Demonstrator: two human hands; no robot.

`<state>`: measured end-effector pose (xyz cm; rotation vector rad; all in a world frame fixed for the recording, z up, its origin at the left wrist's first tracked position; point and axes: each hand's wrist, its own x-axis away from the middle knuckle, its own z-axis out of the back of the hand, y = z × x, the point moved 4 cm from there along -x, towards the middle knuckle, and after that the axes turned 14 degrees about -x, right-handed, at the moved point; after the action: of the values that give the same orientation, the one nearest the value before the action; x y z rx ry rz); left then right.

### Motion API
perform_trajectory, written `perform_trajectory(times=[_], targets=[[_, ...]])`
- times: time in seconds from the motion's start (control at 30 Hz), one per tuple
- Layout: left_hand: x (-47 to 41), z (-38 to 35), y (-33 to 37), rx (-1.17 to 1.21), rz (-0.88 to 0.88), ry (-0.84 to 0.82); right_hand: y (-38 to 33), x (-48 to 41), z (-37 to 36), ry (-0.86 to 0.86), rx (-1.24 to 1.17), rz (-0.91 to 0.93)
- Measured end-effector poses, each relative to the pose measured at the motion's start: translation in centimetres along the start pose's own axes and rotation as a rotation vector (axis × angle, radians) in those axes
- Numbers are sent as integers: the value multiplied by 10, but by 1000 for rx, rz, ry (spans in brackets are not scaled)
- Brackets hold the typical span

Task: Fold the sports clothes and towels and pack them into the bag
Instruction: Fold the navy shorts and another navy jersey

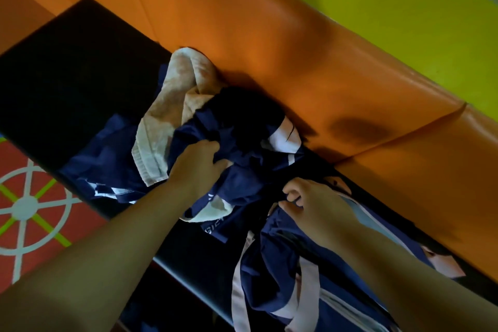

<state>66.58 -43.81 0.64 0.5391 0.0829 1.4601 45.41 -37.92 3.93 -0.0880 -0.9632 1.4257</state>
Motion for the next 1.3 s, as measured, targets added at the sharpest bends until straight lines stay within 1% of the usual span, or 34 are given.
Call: perform_trajectory(times=[0.1, 0.17, 0.23, 0.3, 0.4, 0.47, 0.53, 0.6, 0.73, 0.83, 0.9, 0.97, 1.0, 1.07, 1.17, 1.23, 1.3], targets=[[27, 24, 26, 57, -151, 67, -16, 5, 10, 76, -213, 41], [45, 44, 43, 116, -208, 88, -32, 11, 19, 81, -331, 94], [58, 70, 59, 229, -215, 108, -50, 18, 31, 57, -346, 174], [66, 101, 77, 315, -226, 128, -64, 26, 45, 76, -300, 260], [73, 147, 102, 386, -247, 145, -83, 44, 74, 139, -390, 293], [76, 175, 113, 421, -209, 144, -96, 59, 96, 207, -440, 315], [80, 203, 123, 452, -174, 163, -110, 79, 122, 308, -437, 358], [88, 229, 137, 472, -194, 200, -122, 101, 148, 367, -449, 375], [111, 267, 175, 394, -278, 214, -136, 143, 186, 384, -372, 418], [125, 285, 200, 302, -340, 200, -141, 172, 211, 455, -285, 432], [134, 294, 217, 160, -382, 132, -140, 190, 231, 506, -321, 428], [142, 300, 231, 6, -439, 60, -134, 209, 249, 553, -437, 397], [144, 303, 238, -49, -466, 49, -131, 219, 257, 573, -507, 388], [146, 313, 250, -139, -498, 103, -125, 239, 272, 612, -606, 388], [152, 332, 276, -296, -552, 274, -115, 269, 292, 702, -650, 384], [159, 342, 295, -284, -634, 357, -109, 288, 305, 772, -624, 371], [163, 351, 312, -198, -717, 418, -103, 307, 317, 849, -567, 362]])
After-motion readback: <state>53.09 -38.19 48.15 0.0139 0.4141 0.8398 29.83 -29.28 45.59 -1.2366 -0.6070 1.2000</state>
